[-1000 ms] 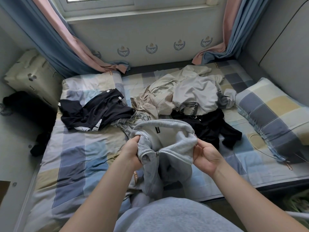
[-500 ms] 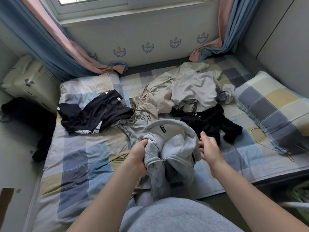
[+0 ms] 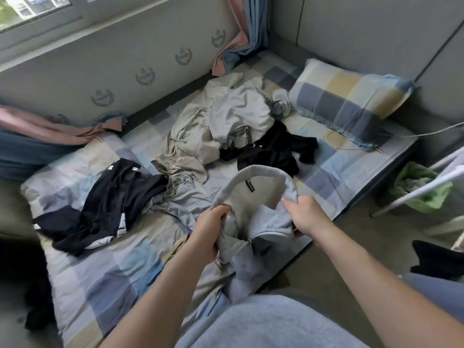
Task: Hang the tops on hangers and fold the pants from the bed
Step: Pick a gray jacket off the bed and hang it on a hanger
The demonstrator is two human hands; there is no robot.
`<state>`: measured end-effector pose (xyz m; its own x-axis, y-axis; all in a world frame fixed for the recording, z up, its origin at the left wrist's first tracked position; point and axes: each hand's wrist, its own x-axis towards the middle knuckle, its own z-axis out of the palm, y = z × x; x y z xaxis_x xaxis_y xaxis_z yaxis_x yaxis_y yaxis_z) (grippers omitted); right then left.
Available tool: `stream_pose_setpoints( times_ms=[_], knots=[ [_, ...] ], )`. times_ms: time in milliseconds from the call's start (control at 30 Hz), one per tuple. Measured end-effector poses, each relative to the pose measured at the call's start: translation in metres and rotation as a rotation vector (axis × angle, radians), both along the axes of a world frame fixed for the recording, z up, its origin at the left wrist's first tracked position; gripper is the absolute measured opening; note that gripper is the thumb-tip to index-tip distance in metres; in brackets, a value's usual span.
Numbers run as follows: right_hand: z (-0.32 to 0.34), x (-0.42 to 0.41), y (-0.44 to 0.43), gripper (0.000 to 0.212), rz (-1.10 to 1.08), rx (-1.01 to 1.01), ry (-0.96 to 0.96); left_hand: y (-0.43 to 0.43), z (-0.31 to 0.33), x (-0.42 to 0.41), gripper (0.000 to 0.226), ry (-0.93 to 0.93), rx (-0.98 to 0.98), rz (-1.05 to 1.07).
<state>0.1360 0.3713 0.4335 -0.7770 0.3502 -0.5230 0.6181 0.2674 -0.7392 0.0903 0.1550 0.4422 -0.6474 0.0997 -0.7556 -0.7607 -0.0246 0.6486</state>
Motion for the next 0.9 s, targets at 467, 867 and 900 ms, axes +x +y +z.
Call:
stream_pose_setpoints(
  times_ms=[467,867,900],
  knots=[
    [0.112,0.263,0.002,0.062,-0.875,0.468,0.287,0.114,0.073,0.093,0.029,0.407,0.237,-0.824],
    [0.172,0.476,0.058,0.057,-1.428,0.665,0.406,0.267,0.134,0.283,0.026,0.474,0.451,-1.380],
    [0.171,0.496,0.067,0.056,-1.460,0.664,0.409,0.281,0.135,0.303,0.033,0.470,0.452,-1.401]
  ],
)
